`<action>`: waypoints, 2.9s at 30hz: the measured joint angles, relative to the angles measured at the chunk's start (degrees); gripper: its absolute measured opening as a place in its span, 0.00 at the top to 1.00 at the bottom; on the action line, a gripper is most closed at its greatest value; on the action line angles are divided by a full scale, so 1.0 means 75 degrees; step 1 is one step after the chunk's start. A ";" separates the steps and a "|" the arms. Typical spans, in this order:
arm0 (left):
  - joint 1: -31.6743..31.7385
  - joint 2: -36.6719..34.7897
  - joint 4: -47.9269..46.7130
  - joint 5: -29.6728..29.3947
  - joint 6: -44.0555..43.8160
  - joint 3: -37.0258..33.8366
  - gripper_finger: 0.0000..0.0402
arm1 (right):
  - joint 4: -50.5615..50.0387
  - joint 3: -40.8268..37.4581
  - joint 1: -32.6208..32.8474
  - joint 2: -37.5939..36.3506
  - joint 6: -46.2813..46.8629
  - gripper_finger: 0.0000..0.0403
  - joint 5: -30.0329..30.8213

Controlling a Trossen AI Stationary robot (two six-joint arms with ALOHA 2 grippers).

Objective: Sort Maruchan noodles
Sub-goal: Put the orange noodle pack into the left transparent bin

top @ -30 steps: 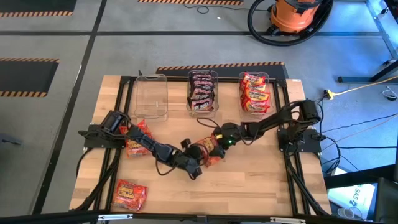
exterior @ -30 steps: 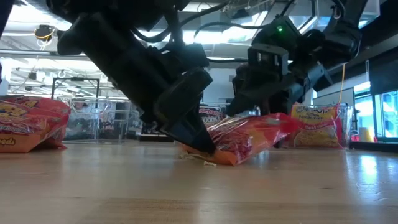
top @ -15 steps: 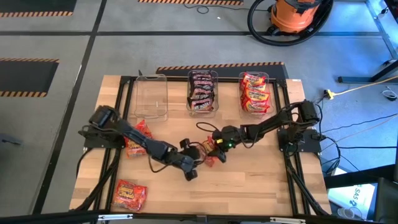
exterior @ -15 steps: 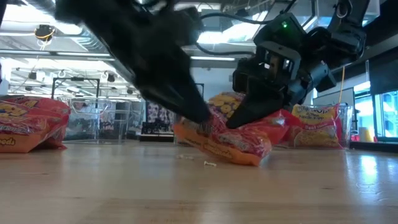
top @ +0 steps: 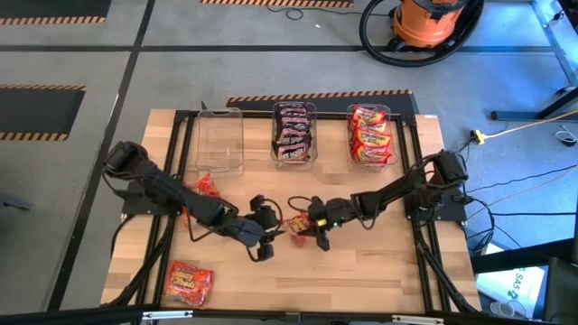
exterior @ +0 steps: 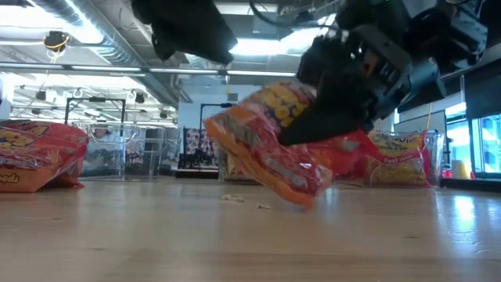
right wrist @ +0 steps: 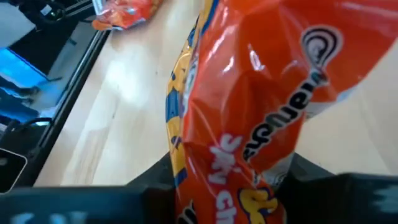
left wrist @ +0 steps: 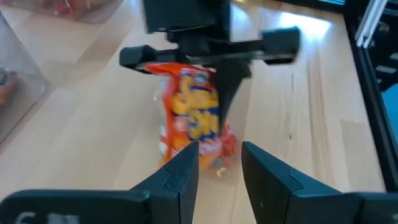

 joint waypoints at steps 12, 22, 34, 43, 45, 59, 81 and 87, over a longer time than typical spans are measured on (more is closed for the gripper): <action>0.0613 0.0127 0.0379 0.0932 -0.0370 -0.0003 0.45 | -0.0381 0.0733 0.0532 0.0000 -0.1301 0.70 0.0620; 0.0767 0.0307 0.0446 0.1471 -0.0727 -0.0003 0.25 | -0.0309 0.0868 0.0518 0.0000 -0.1418 0.70 0.0709; 0.0916 0.0841 0.0623 0.2604 -0.0673 0.0003 0.42 | -0.0955 0.1372 0.0512 0.0003 -0.1549 0.66 0.0550; 0.0900 0.0830 0.0539 0.2772 -0.0458 0.0015 0.63 | -0.1885 0.1395 0.0449 -0.0556 -0.1545 0.43 -0.0083; 0.0896 0.0795 0.0623 0.2668 -0.0435 0.0035 0.63 | -0.2515 0.1409 0.0453 -0.0957 -0.1550 0.40 -0.0193; 0.0366 0.0879 0.1043 0.1327 0.0179 -0.0111 0.65 | -0.6538 0.0499 0.0910 -0.3134 -0.0693 0.37 0.1094; 0.0341 0.0841 0.6866 -0.0666 0.1849 -0.1606 0.65 | 0.3476 -0.2595 0.1654 -0.2949 -0.1660 0.25 0.3433; 0.0483 0.0844 0.7283 -0.0397 0.2104 -0.1606 0.65 | 0.3238 -0.2086 0.1663 -0.2940 -0.2089 0.12 0.3476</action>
